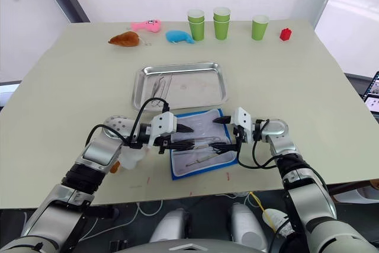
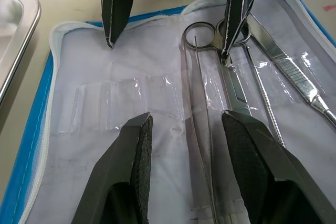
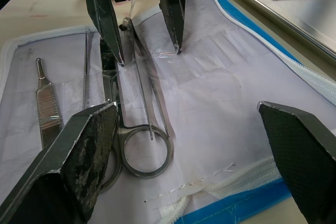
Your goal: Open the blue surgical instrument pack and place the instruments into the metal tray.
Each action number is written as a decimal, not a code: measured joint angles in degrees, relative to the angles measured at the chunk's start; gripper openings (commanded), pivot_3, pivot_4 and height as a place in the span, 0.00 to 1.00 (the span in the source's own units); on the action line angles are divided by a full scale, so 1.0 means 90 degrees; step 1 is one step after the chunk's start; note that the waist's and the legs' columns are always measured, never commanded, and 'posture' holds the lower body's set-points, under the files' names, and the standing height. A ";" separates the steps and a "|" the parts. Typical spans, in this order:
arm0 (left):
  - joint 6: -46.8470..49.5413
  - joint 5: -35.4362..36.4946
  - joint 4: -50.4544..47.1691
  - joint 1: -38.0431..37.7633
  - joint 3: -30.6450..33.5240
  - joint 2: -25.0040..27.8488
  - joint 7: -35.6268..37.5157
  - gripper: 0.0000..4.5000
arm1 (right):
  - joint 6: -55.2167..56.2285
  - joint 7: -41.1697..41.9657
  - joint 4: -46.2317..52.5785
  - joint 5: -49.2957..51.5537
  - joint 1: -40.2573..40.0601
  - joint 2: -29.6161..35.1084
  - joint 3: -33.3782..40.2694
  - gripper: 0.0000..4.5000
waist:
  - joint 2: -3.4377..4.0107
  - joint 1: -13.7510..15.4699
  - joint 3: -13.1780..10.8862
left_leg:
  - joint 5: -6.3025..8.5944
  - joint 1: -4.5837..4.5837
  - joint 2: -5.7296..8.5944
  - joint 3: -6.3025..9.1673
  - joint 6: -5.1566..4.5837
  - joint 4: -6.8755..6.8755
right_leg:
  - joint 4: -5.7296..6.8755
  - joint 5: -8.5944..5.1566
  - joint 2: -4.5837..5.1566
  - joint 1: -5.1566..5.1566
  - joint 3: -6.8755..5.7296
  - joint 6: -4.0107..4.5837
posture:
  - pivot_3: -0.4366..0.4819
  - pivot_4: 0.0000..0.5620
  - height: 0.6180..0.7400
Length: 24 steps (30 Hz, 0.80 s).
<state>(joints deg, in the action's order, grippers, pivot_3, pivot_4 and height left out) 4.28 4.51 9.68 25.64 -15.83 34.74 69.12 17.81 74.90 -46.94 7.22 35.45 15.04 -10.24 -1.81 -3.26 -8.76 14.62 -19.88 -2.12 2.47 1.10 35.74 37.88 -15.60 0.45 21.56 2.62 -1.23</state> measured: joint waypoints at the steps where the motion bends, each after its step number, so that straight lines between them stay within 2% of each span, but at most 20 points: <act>1: 0.0009 -0.0019 0.0006 -0.0005 -0.0011 0.0007 -0.0003 0.35 | 0.0000 -0.0002 0.0002 0.0001 -0.0001 0.0000 0.0000 1.00 | 0.0000 0.0000 0.0000 | 0.0000 0.0000 0.0000 0.0000 0.0000 0.0000 | 0.0000 0.0000 0.0000 0.0000 0.0000 0.0000 | 0.48 0.27 1.00; 4: 0.0026 -0.0017 0.0007 -0.0034 -0.0027 0.0014 -0.0012 0.03 | 0.0000 -0.0010 0.0032 0.0007 -0.0020 0.0004 0.0000 1.00 | 0.0000 0.0002 0.0000 | 0.0000 -0.0001 0.0000 0.0001 0.0000 0.0000 | 0.0000 0.0000 0.0000 0.0000 -0.0001 0.0000 | 0.48 0.27 1.00; 5: 0.0031 -0.0020 0.0007 -0.0030 -0.0027 0.0019 -0.0018 0.01 | 0.0000 -0.0012 0.0034 0.0008 -0.0023 0.0004 0.0000 1.00 | 0.0000 0.0002 0.0001 | 0.0000 0.0000 0.0000 0.0001 0.0000 0.0000 | 0.0000 0.0000 0.0000 0.0000 -0.0001 0.0000 | 0.48 0.27 1.00; 14: 0.0078 -0.0012 -0.0016 -0.0022 -0.0049 0.0050 -0.0002 0.01 | -0.0005 -0.0024 0.0095 0.0010 -0.0058 0.0004 0.0000 1.00 | 0.0000 0.0000 0.0001 | 0.0000 0.0000 0.0000 -0.0001 0.0000 -0.0005 | -0.0001 0.0000 0.0000 0.0000 0.0001 0.0000 | 0.48 0.27 1.00; 24: 0.0775 -0.0120 -0.0380 0.0201 -0.0215 0.0173 0.0109 0.01 | -0.0005 -0.0028 0.0107 0.0022 -0.0067 0.0000 0.0000 1.00 | -0.0002 -0.0005 0.0002 | 0.0000 0.0000 0.0002 -0.0002 0.0000 -0.0009 | -0.0003 0.0000 -0.0005 0.0002 0.0001 0.0000 | 0.48 0.27 1.00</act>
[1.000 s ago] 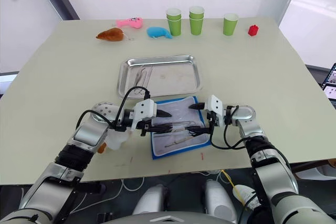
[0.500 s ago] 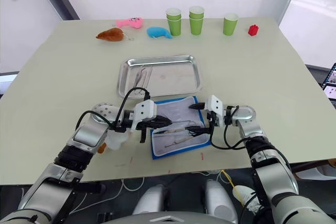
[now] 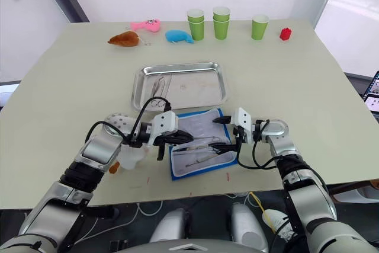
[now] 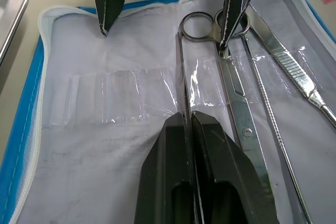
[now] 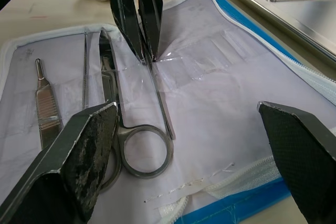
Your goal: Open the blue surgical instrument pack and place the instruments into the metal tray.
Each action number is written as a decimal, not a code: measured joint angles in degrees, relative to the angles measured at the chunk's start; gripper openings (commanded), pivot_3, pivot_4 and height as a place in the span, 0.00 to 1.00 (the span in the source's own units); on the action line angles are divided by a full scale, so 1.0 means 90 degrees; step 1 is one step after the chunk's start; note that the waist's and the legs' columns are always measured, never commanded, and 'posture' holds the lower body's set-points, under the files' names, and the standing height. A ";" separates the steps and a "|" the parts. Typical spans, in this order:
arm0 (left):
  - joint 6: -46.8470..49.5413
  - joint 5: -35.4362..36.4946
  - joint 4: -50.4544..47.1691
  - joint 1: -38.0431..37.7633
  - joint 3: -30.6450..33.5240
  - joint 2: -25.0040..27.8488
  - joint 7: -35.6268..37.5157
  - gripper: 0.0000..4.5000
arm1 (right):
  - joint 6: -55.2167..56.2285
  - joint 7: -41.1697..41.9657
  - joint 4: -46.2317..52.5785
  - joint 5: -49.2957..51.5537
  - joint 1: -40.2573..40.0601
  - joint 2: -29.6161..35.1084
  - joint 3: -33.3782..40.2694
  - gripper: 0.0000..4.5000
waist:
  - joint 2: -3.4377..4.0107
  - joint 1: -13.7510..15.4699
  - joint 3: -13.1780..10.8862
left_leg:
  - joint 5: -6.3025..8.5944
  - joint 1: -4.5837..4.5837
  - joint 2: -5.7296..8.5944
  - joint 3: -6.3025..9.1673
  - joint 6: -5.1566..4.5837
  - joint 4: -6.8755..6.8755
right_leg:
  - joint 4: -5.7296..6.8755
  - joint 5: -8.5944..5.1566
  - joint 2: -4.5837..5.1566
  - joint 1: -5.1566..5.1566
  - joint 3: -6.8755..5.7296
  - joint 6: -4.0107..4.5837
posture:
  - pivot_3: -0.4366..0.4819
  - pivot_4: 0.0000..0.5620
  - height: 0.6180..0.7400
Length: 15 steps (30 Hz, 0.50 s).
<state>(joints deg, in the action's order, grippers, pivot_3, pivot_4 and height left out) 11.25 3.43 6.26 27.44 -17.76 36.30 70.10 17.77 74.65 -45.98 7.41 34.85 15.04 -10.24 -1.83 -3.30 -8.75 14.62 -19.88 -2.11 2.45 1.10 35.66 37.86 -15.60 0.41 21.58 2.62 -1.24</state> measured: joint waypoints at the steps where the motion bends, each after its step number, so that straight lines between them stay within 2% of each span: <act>1: 0.0056 -0.0005 -0.0041 0.0026 -0.0035 0.0023 0.0001 0.01 | 0.0000 0.0000 0.0000 0.0000 -0.0001 -0.0001 0.0000 1.00 | 0.0000 0.0000 0.0000 | 0.0000 0.0000 0.0000 0.0000 0.0000 0.0000 | 0.0000 0.0000 0.0000 0.0000 0.0000 0.0000 | 0.48 0.27 1.00; 15: 0.0943 0.0022 -0.0694 0.0064 -0.0110 0.0340 0.0109 0.01 | 0.0001 -0.0081 0.0063 0.0000 -0.0035 -0.0067 -0.0004 1.00 | -0.0003 -0.0023 -0.0003 | 0.0000 0.0001 -0.0007 0.0000 0.0000 -0.0008 | -0.0001 0.0000 -0.0028 0.0007 0.0004 0.0001 | 0.48 0.27 1.00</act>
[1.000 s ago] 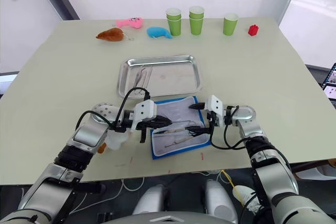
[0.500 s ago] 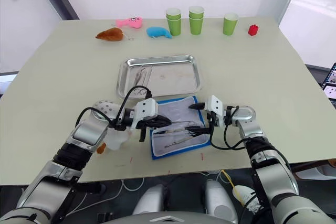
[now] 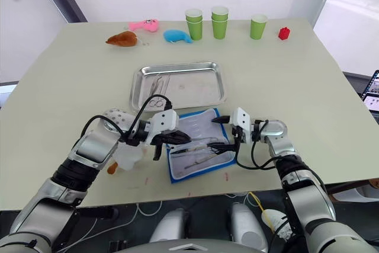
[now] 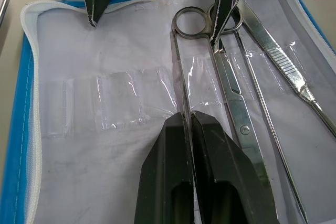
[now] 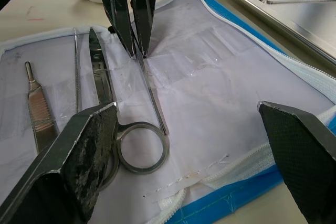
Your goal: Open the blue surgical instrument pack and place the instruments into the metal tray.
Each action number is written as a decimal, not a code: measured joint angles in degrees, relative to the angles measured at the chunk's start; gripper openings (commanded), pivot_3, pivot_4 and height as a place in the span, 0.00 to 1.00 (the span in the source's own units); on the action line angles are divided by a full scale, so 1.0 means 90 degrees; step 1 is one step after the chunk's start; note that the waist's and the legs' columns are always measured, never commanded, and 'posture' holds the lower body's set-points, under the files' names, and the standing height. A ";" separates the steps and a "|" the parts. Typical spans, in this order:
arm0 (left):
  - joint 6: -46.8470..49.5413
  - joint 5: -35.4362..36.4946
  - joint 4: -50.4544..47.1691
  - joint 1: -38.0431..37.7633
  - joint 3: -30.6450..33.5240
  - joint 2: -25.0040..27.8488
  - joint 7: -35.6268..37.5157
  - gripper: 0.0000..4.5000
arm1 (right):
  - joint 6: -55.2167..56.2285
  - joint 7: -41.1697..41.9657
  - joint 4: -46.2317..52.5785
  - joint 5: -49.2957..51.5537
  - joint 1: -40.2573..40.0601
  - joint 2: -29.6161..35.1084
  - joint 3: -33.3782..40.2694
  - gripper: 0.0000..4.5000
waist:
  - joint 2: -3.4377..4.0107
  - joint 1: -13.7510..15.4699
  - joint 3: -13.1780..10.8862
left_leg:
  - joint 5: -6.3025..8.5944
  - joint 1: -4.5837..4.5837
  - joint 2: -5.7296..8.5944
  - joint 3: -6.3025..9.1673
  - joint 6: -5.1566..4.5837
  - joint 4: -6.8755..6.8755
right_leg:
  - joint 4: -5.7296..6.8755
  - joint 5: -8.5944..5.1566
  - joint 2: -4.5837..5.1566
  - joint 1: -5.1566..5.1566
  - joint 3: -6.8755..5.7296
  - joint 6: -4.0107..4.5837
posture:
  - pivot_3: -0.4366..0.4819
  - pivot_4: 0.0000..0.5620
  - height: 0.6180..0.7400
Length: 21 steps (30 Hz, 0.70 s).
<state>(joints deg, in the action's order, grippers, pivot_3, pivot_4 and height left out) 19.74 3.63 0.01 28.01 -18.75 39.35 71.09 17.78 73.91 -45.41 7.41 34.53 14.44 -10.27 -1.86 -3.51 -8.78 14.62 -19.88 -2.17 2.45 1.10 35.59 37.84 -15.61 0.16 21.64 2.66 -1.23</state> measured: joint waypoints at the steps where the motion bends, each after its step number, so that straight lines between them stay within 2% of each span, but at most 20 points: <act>1: 0.0015 0.0004 -0.0055 -0.0013 0.0000 0.0048 0.0010 0.01 | 0.0000 -0.0008 0.0001 0.0000 0.0000 -0.0011 -0.0001 1.00 | 0.0000 -0.0008 -0.0001 | 0.0000 0.0000 -0.0001 -0.0001 0.0000 -0.0002 | 0.0000 0.0000 -0.0001 0.0001 0.0001 0.0000 | 0.48 0.27 1.00; 12: 0.0013 0.0107 -0.0178 -0.0164 0.0025 0.0248 -0.0020 0.01 | 0.0002 -0.0018 0.0000 0.0000 0.0001 -0.0033 -0.0003 1.00 | 0.0006 -0.0030 -0.0006 | 0.0000 0.0001 -0.0002 -0.0003 0.0000 -0.0007 | -0.0001 -0.0001 -0.0001 0.0002 0.0004 0.0001 | 0.48 0.27 1.00; 21: -0.0395 0.0129 -0.0019 -0.0266 0.0032 0.0238 -0.0156 0.01 | 0.0125 0.0113 0.0002 -0.0002 -0.0002 -0.0020 -0.0011 1.00 | 0.0006 -0.0026 -0.0007 | 0.0000 0.0002 -0.0001 -0.0005 0.0000 -0.0014 | -0.0003 -0.0001 0.0000 0.0003 0.0005 0.0002 | 0.48 0.27 1.00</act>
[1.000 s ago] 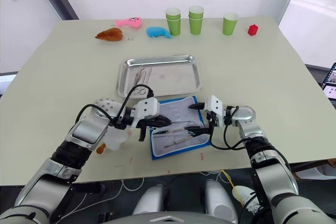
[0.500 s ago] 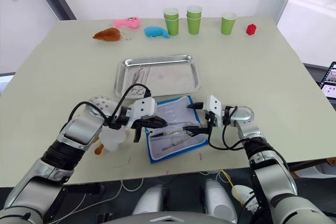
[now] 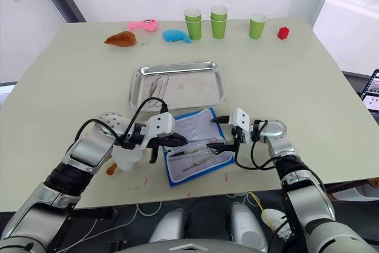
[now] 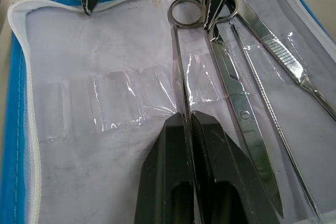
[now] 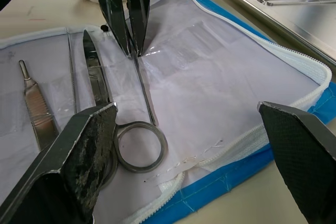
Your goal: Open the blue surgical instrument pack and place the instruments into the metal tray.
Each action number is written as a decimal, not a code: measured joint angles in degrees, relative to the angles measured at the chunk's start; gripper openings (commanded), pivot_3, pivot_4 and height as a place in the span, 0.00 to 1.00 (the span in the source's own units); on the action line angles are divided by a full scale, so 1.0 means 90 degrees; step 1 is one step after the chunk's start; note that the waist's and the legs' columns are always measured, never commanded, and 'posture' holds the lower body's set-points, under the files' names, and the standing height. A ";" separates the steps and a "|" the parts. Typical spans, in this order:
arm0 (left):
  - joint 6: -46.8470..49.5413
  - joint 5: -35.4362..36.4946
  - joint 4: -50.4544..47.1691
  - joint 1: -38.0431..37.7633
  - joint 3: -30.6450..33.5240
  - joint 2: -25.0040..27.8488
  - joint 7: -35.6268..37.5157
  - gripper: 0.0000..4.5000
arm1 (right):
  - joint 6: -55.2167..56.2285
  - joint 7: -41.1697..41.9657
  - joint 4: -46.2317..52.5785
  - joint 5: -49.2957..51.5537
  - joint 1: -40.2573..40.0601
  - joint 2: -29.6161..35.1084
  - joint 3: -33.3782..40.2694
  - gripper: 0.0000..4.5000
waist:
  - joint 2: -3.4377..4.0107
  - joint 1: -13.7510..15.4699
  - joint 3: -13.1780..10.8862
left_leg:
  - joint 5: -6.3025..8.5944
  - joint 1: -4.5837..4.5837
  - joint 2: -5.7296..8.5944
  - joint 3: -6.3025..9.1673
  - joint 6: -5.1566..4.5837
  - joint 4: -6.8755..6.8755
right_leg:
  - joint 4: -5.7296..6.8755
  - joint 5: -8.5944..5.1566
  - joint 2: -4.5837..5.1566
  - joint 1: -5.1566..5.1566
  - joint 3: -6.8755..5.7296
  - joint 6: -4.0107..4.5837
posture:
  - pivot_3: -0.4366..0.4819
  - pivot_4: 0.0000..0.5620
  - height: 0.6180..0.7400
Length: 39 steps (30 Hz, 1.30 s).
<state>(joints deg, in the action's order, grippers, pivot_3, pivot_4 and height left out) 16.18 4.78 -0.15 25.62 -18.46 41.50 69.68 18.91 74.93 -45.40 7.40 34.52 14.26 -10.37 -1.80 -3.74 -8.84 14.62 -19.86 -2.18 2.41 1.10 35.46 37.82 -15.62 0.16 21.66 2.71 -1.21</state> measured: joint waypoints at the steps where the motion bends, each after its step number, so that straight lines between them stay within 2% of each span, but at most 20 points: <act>1: -0.0059 0.0003 0.0038 0.0002 0.0000 -0.0004 0.0006 0.01 | 0.0009 0.0020 0.0005 0.0000 0.0000 0.0003 0.0000 1.00 | 0.0000 0.0002 0.0000 | 0.0000 0.0000 0.0000 0.0000 0.0000 -0.0002 | 0.0000 0.0000 0.0000 0.0000 0.0000 0.0000 | 0.48 0.27 1.00; 24: -0.1301 -0.0042 0.1468 0.0760 -0.0259 -0.0382 0.0432 0.01 | -0.0523 0.0238 0.1058 -0.0002 -0.0414 0.0191 -0.0068 1.00 | 0.0049 0.0148 -0.0032 | 0.0000 -0.0011 0.0006 0.0004 0.0000 -0.0005 | 0.0000 0.0004 -0.0003 0.0008 -0.0007 -0.0008 | 0.48 0.27 1.00; 35: -0.1467 -0.0050 0.1604 0.0793 -0.0260 -0.0404 0.0436 0.01 | -0.0648 0.0234 0.1156 -0.0077 -0.0323 0.0241 -0.0249 1.00 | 0.0051 0.0143 -0.0034 | 0.0000 -0.0010 0.0006 0.0003 0.0000 -0.0005 | 0.0002 0.0005 -0.0004 0.0008 -0.0006 -0.0009 | 0.48 0.27 1.00; 39: -0.1515 -0.0094 0.1626 0.0800 -0.0259 -0.0390 0.0436 0.01 | -0.1047 0.0175 0.1264 -0.0234 -0.0160 0.0319 -0.0460 1.00 | 0.0050 0.0136 -0.0033 | 0.0000 -0.0002 0.0005 0.0002 0.0000 -0.0005 | 0.0007 0.0005 -0.0008 0.0007 -0.0004 -0.0009 | 0.48 0.27 1.00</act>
<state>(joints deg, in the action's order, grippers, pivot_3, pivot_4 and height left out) 2.55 3.94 14.48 32.82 -20.80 37.99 73.60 9.48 76.51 -34.02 5.29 33.08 17.12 -14.51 -1.35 -2.52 -9.13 14.62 -19.88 -2.14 2.43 1.10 35.42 37.88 -15.57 0.09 21.73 2.67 -1.28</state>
